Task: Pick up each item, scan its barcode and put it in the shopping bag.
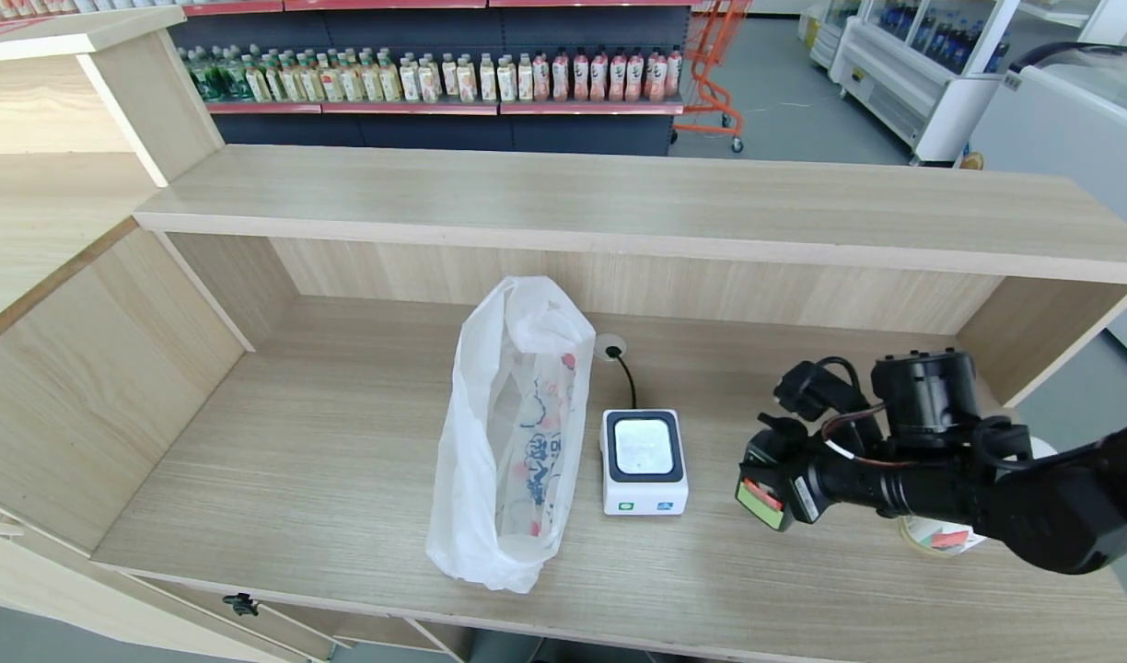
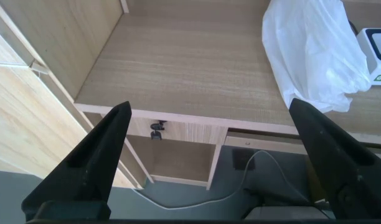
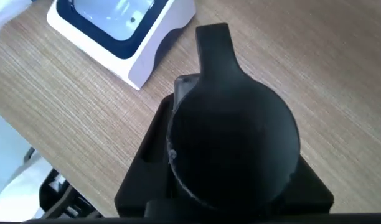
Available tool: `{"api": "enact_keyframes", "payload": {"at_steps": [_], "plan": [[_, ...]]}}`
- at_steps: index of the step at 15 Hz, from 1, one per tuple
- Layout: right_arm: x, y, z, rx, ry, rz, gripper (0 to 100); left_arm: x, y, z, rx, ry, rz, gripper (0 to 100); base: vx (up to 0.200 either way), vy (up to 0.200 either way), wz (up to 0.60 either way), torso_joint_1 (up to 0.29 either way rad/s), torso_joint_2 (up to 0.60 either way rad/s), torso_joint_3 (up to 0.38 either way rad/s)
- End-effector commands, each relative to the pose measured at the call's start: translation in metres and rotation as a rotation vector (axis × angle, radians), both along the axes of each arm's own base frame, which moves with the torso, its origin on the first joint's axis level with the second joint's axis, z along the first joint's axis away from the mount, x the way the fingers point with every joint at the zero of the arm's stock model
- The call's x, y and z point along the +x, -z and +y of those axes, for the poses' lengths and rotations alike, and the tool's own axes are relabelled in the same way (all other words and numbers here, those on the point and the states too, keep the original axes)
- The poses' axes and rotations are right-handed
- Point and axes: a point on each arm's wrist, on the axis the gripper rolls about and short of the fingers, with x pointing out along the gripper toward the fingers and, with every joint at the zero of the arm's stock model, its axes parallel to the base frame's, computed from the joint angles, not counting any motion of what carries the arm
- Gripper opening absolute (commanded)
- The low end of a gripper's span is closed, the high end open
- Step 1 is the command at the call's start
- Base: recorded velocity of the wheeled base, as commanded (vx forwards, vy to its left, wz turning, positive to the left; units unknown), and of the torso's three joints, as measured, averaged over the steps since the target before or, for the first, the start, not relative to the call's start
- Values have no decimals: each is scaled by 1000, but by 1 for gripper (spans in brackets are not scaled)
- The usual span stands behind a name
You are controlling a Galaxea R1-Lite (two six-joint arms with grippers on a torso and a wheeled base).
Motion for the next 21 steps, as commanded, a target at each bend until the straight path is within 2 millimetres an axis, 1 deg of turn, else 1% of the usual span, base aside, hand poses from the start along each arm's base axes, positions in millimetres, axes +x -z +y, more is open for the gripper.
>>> {"api": "enact_keyframes", "payload": {"at_steps": [1,2,3,4,5,6,7,8,9,10,11,12,13,14,15,16,18,20,21], "plan": [[-40,-31,-24,71,53,-100,0,0,0,0,0,0,1,100,0,0,0,0,0,0],[-54,-38,-32,76,59,-147,0,0,0,0,0,0,1,100,0,0,0,0,0,0],[-70,-44,-41,21,47,-226,0,0,0,0,0,0,1,100,0,0,0,0,0,0],[-78,-47,-54,-85,42,-299,0,0,0,0,0,0,1,100,0,0,0,0,0,0],[-85,-50,-68,-248,15,-392,0,0,0,0,0,0,1,100,0,0,0,0,0,0],[-91,-56,-70,-342,-63,-477,0,0,0,0,0,0,1,100,0,0,0,0,0,0],[-95,-58,-68,-395,-161,-543,0,0,0,0,0,0,1,100,0,0,0,0,0,0],[-97,-57,-66,-473,-306,-620,0,0,0,0,0,0,1,100,0,0,0,0,0,0],[-98,-56,-65,-525,-394,-674,0,0,0,0,0,0,1,100,0,0,0,0,0,0],[-102,-51,-61,-660,-659,-838,0,0,0,0,0,0,1,100,0,0,0,0,0,0],[-106,-43,-58,-730,-820,-912,0,0,0,0,0,0,1,100,0,0,0,0,0,0],[-112,-36,-54,-763,-927,-930,0,0,0,0,0,0,1,100,0,0,0,0,0,0],[-122,-24,-49,-803,-1093,-923,0,0,0,0,0,0,1,100,0,0,0,0,0,0],[-127,-20,-48,-811,-1148,-917,0,0,0,0,0,0,1,100,0,0,0,0,0,0],[-138,-10,-47,-836,-1284,-910,0,0,0,0,0,0,1,100,0,0,0,0,0,0],[-147,-5,-48,-876,-1400,-952,0,0,0,0,0,0,1,100,0,0,0,0,0,0],[-153,-3,-48,-902,-1474,-1006,0,0,0,0,0,0,1,100,0,0,0,0,0,0],[-154,-5,-37,-904,-1537,-1098,0,0,0,0,0,0,1,100,0,0,0,0,0,0],[-153,-8,-30,-929,-1555,-1187,0,0,0,0,0,0,1,100,0,0,0,0,0,0]]}}
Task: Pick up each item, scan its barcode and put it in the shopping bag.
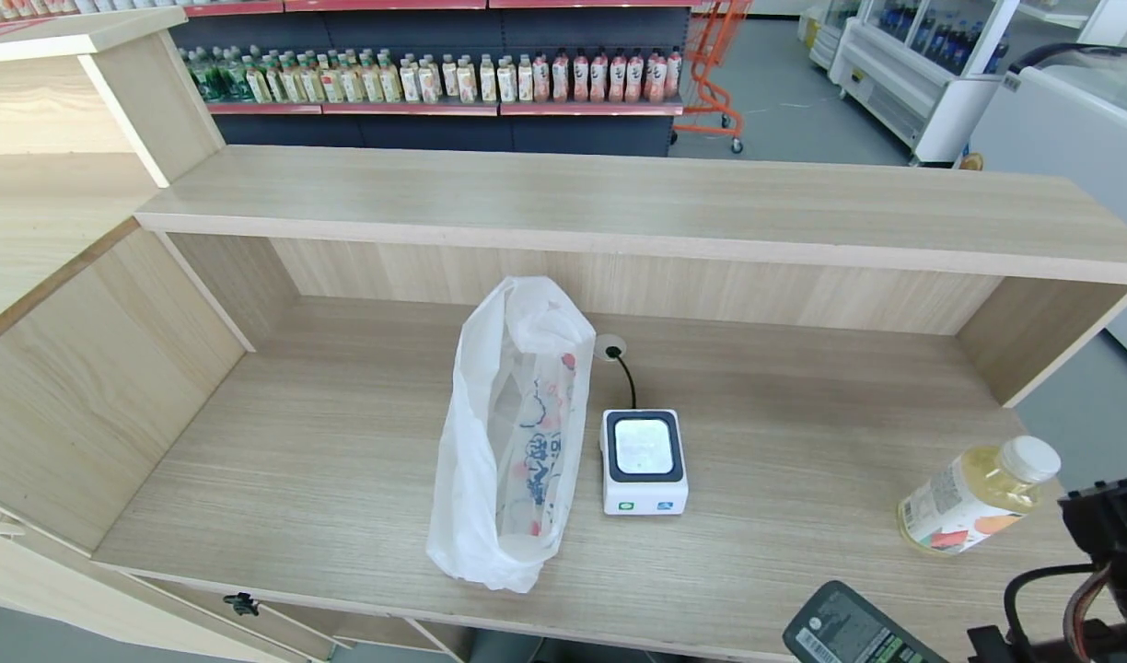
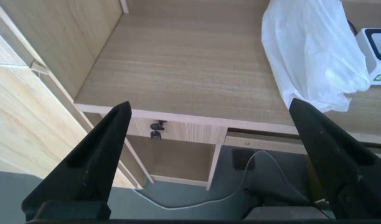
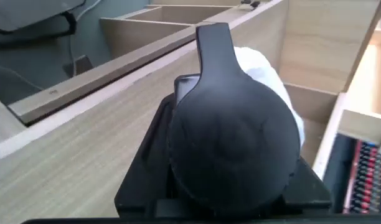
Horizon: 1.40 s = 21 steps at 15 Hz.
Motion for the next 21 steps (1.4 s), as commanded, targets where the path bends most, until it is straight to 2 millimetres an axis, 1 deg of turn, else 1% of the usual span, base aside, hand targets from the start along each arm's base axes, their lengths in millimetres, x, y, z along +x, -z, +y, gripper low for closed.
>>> {"api": "enact_keyframes", "payload": {"at_steps": [1,2,3,6,8,10,13,18,21], "plan": [[-1,-4,14,16,-105,-81,0,0,0,0,0,0,1,100,0,0,0,0,0,0],[-1,-6,21,31,-154,-121,0,0,0,0,0,0,1,100,0,0,0,0,0,0],[-2,-5,23,32,-178,-147,0,0,0,0,0,0,1,100,0,0,0,0,0,0],[-11,1,20,8,-255,-221,0,0,0,0,0,0,1,100,0,0,0,0,0,0],[-13,1,19,-7,-302,-294,0,0,0,0,0,0,1,100,0,0,0,0,0,0],[-13,-1,20,-6,-311,-311,0,0,0,0,0,0,1,100,0,0,0,0,0,0],[-21,-6,30,18,-396,-343,0,0,0,0,0,0,1,100,0,0,0,0,0,0],[-23,-8,31,26,-403,-353,0,0,0,0,0,0,1,100,0,0,0,0,0,0],[-28,-11,33,40,-433,-372,0,0,0,0,0,0,1,100,0,0,0,0,0,0]]}}
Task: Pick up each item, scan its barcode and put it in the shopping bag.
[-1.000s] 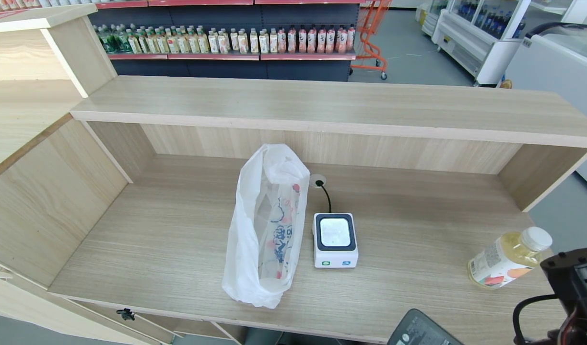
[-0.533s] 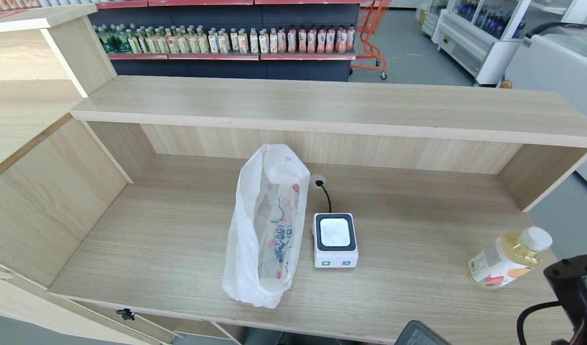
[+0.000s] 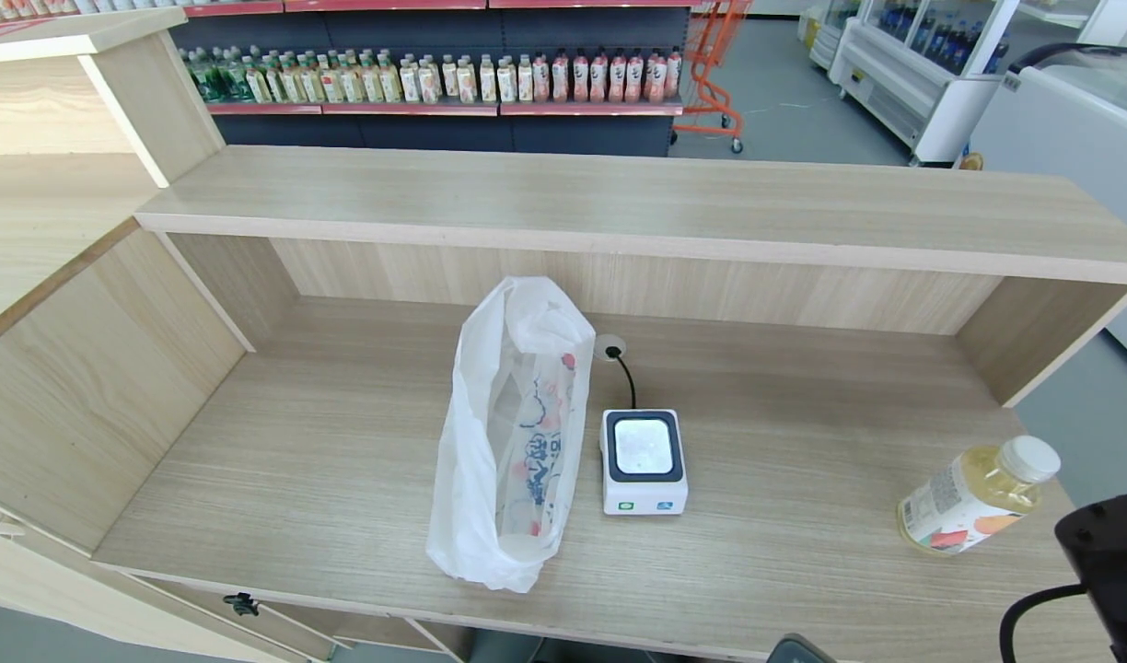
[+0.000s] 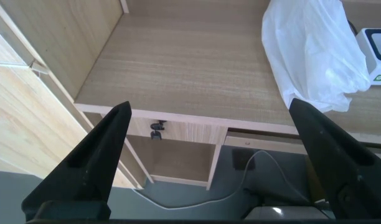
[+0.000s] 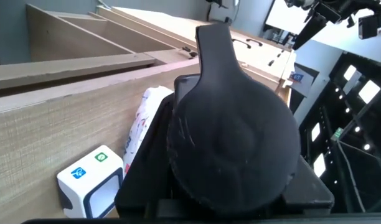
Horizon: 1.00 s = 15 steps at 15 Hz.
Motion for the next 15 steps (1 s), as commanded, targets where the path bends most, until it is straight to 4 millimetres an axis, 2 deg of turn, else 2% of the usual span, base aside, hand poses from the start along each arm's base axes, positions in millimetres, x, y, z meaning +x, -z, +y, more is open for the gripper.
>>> {"api": "enact_keyframes", "payload": {"at_steps": [1,11,15], "plan": [[-2,-2,1,4,-47,-70,0,0,0,0,0,0,1,100,0,0,0,0,0,0],[-9,-11,0,38,-67,-117,0,0,0,0,0,0,1,100,0,0,0,0,0,0],[-6,-26,2,85,-67,-193,0,0,0,0,0,0,0,100,0,0,0,0,0,0]]}}
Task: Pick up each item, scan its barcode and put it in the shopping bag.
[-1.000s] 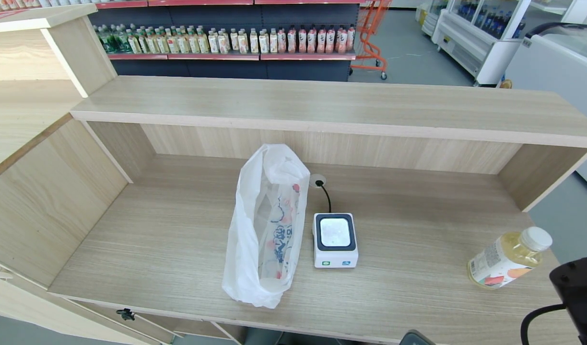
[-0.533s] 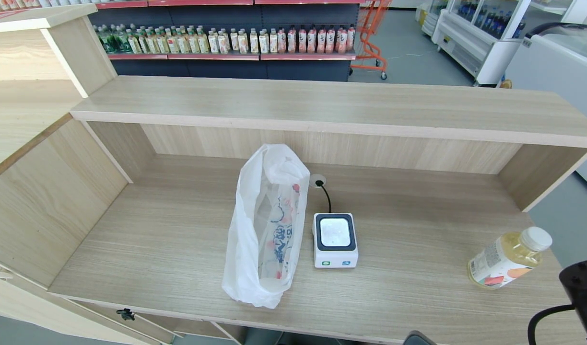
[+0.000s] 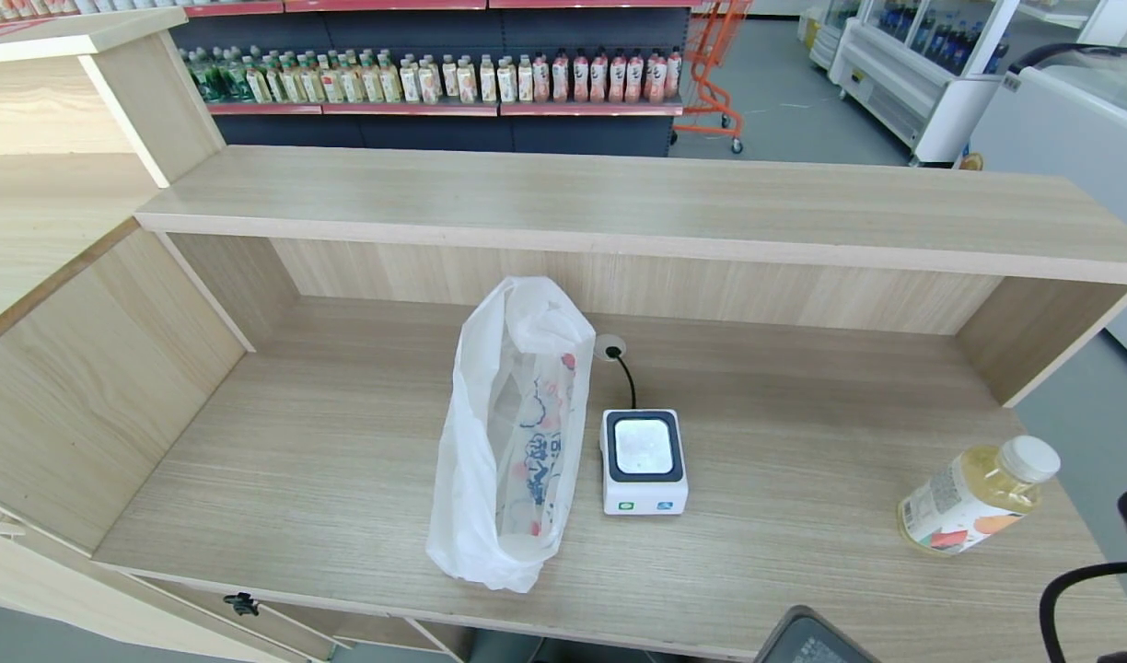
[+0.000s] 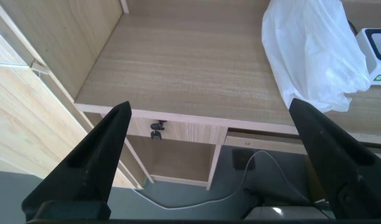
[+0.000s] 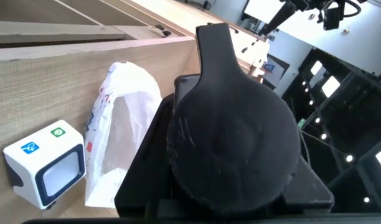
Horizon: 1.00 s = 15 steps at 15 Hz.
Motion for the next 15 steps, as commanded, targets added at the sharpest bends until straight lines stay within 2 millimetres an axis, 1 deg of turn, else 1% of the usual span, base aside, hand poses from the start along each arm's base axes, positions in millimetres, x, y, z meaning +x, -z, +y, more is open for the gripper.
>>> {"api": "enact_keyframes", "payload": {"at_steps": [1,4,9,11,12,13,14,15], "plan": [[-1,-4,0,12,-34,-75,0,0,0,0,0,0,1,100,0,0,0,0,0,0],[-4,-7,-2,34,-49,-89,0,0,0,0,0,0,1,100,0,0,0,0,0,0],[-7,-6,-4,35,-48,-90,0,0,0,0,0,0,1,100,0,0,0,0,0,0],[-11,-4,-8,34,-31,-58,0,0,0,0,0,0,1,100,0,0,0,0,0,0],[-10,-5,-7,47,12,27,0,0,0,0,0,0,1,100,0,0,0,0,0,0],[-8,-11,-7,82,91,162,0,0,0,0,0,0,1,100,0,0,0,0,0,0],[-8,-19,-8,132,161,257,0,0,0,0,0,0,1,100,0,0,0,0,0,0],[-6,-42,-20,298,364,413,0,0,0,0,0,0,1,100,0,0,0,0,0,0]]}}
